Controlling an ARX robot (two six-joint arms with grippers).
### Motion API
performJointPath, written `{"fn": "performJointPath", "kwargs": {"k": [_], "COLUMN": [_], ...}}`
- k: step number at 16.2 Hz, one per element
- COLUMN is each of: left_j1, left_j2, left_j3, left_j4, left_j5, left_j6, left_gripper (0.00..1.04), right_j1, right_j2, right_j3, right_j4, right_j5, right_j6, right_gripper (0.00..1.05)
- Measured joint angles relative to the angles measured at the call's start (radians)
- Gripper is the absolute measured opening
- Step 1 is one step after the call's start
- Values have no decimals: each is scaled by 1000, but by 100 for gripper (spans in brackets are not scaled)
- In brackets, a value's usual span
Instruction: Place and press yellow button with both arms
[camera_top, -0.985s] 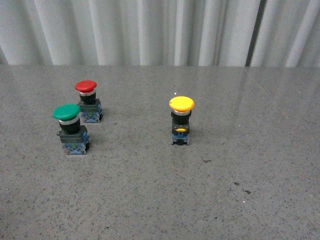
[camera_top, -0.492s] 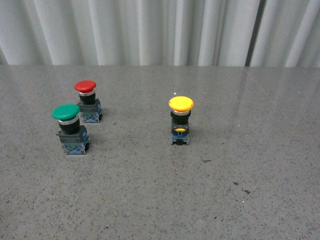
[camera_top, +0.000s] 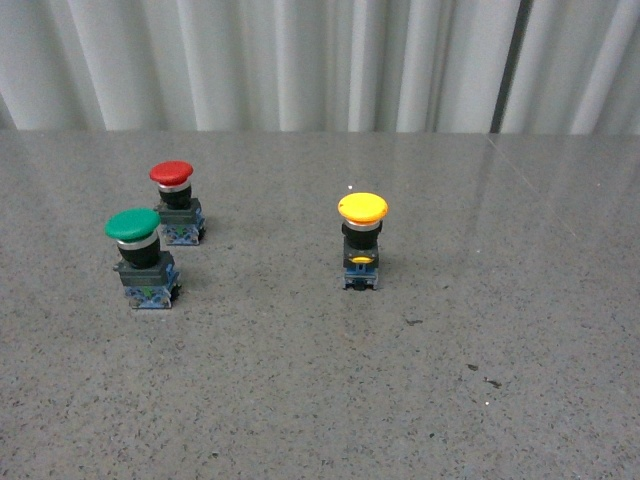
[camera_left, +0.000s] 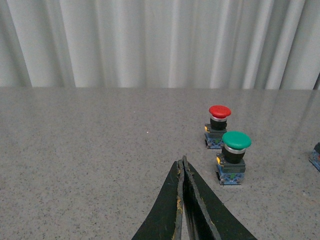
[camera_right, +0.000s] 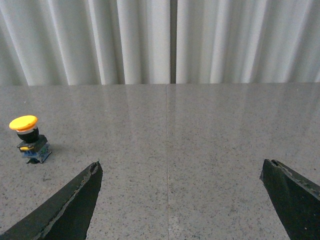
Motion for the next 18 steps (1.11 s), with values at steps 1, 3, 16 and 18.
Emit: {"fn": "performJointPath", "kwargs": {"k": [1,3,16,18], "left_j1": [0,0,0,0], "left_j2": [-26,-175,-172,-172], "left_j3": [0,1,1,1], "left_j4": [-37,-176,-183,-183], "left_j5": [-1,0,0,-1], "left_j6": [0,0,-1,0], "left_gripper": [2,2,18,40], "right_j1": [0,0,0,0], "right_j2": [0,0,0,0], "right_j3": [0,0,0,0], "right_j4": [0,0,0,0], "right_j5": [0,0,0,0], "right_j6": [0,0,0,0], "right_gripper": [98,98,98,98]}}
